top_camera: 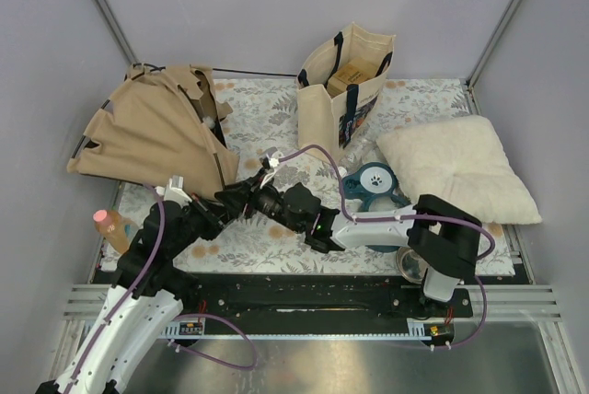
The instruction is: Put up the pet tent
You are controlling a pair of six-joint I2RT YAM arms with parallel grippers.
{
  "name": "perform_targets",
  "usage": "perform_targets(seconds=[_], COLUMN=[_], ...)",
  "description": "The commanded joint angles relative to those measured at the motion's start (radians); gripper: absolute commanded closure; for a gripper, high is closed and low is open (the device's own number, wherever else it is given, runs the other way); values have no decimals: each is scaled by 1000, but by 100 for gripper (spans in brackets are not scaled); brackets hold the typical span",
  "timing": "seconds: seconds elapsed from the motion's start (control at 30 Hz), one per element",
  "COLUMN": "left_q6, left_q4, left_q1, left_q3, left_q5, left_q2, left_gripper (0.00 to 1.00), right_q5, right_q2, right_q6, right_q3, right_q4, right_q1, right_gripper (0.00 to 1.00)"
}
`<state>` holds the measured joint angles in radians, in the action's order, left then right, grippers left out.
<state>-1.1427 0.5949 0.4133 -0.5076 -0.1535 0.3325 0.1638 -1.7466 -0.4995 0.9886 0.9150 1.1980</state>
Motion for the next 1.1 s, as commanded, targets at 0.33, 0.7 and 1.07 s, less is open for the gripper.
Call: perform_targets(seconds=[0.33,0.7,1.07], left_q6=[35,73,86], left_q4=[63,72,80], left_q1=[5,4,5], left_q3=[-23,-20,-16], left_q5=[17,0,-20], left_q2=[-16,0,4], left_gripper=[100,100,100], right_q5=[-159,-248,-259], right_q2=[136,131,75], right_q6=[82,107,115], right_q3=[56,90,160], right_q4=[-389,-415,-467], right_q1=[0,2,0], right_gripper=[43,62,77])
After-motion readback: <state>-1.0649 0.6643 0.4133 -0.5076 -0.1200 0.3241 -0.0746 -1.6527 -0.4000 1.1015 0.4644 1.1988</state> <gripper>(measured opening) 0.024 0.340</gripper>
